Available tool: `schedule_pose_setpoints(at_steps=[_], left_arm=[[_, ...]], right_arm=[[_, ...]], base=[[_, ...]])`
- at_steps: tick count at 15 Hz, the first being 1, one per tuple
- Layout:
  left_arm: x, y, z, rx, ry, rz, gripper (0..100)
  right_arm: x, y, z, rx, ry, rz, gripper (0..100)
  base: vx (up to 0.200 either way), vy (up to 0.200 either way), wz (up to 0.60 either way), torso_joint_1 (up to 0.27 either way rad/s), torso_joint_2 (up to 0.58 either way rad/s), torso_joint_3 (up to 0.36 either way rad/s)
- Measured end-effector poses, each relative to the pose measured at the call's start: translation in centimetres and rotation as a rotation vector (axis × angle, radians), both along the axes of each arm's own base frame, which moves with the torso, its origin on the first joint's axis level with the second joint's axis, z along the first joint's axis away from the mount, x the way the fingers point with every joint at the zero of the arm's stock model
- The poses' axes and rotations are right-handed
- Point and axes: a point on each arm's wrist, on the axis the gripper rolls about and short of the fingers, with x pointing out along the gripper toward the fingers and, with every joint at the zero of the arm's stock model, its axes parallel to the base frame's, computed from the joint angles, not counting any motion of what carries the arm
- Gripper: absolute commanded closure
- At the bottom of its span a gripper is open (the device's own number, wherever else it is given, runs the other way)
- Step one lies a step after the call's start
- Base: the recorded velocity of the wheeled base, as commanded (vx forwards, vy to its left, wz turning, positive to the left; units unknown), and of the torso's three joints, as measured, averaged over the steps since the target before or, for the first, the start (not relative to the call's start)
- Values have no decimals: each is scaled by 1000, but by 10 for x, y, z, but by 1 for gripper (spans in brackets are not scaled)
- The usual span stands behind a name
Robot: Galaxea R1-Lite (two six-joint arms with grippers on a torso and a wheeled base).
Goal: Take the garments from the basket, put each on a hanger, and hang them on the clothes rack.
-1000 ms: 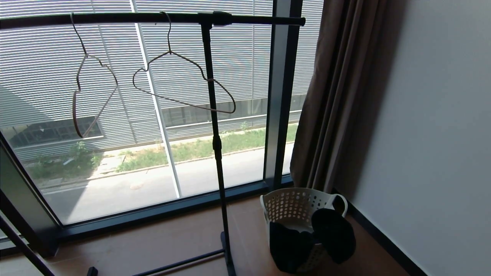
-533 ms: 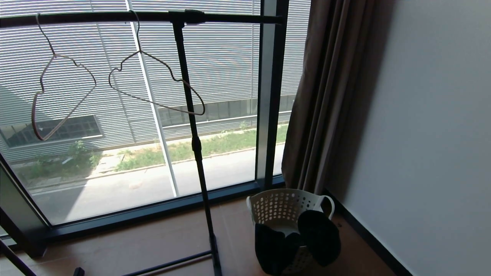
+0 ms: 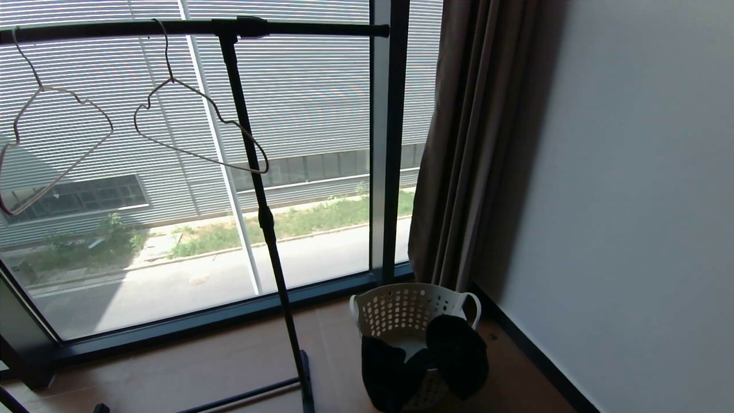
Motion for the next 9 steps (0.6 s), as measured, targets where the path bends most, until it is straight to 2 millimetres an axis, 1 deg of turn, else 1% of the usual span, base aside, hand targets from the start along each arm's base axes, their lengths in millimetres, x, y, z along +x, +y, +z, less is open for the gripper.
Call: schedule_pose_setpoints(at_steps=[2,9], left_arm=[[0,0,0,0,0,-2,0],[0,0,0,2,0,5,0]], right_arm=[[0,0,0,0,0,-1,0],[0,0,0,1,-1,-1,0]], base=[[200,0,0,3,2,5],[0,0,0,0,0,0]])
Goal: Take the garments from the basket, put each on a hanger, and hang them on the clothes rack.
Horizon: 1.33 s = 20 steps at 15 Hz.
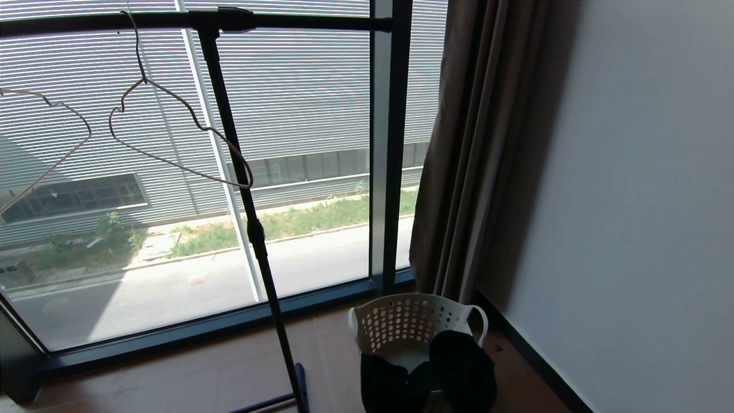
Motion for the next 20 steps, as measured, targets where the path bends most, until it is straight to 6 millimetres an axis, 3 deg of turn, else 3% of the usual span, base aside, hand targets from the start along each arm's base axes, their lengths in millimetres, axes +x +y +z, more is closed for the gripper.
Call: schedule_pose_setpoints(at_steps=[10,20], left_arm=[[0,0,0,12,3,0,0],[0,-1,0,22,6,-35,0]], right_arm=[[0,0,0,0,1,0,0],[0,0,0,0,1,0,0]], base=[[0,0,0,0,0,-8],[0,0,0,3,4,-182]])
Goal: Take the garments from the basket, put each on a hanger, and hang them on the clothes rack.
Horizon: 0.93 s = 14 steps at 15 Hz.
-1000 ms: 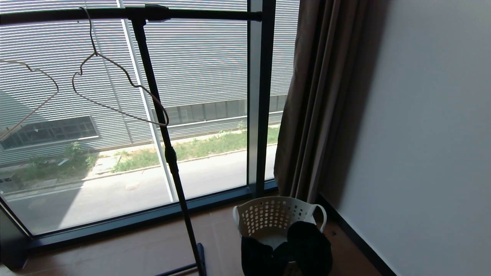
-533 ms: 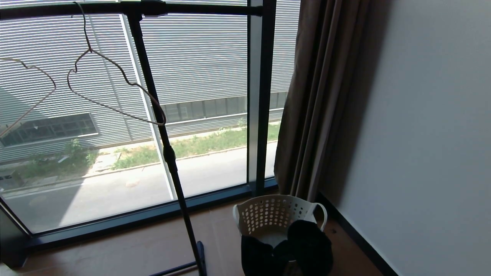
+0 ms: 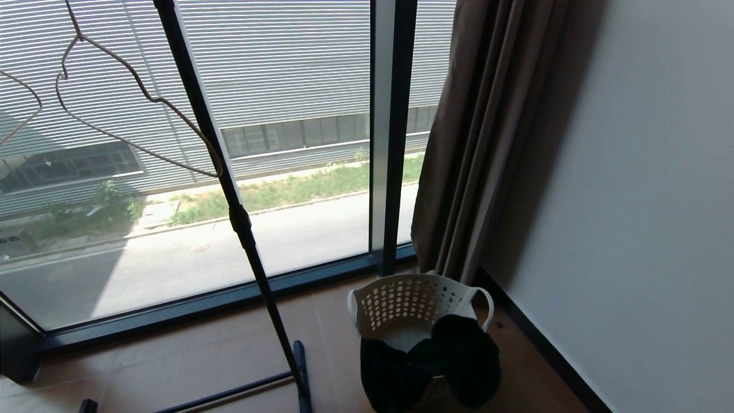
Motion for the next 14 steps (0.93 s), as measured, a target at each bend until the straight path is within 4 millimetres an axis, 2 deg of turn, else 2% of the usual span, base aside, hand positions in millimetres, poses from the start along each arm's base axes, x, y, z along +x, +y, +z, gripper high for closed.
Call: schedule_pose_setpoints(at_steps=[7,14], left_arm=[[0,0,0,2,1,-2,0],[0,0,0,21,-2,-2,0]], right_arm=[[0,0,0,-5,0,0,0],[2,0,1,-6,19,5,0]], base=[[0,0,0,2,3,-196],[0,0,0,-20,126,-93]])
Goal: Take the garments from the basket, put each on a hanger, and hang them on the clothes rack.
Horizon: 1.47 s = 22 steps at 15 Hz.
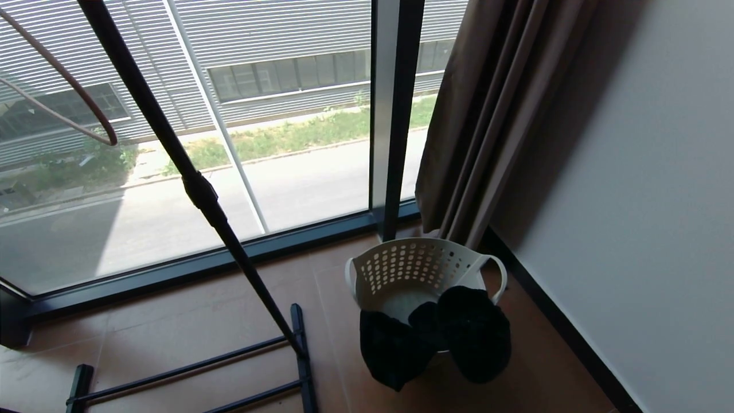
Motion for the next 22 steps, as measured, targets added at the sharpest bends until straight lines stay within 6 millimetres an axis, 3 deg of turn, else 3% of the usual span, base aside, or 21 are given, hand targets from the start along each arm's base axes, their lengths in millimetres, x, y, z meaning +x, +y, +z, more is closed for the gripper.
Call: schedule_pose_setpoints(at_steps=[22], left_arm=[[0,0,0,-3,2,5,0]], right_arm=[[-1,0,0,-1,-16,0,0]], base=[[0,0,0,0,26,-154]])
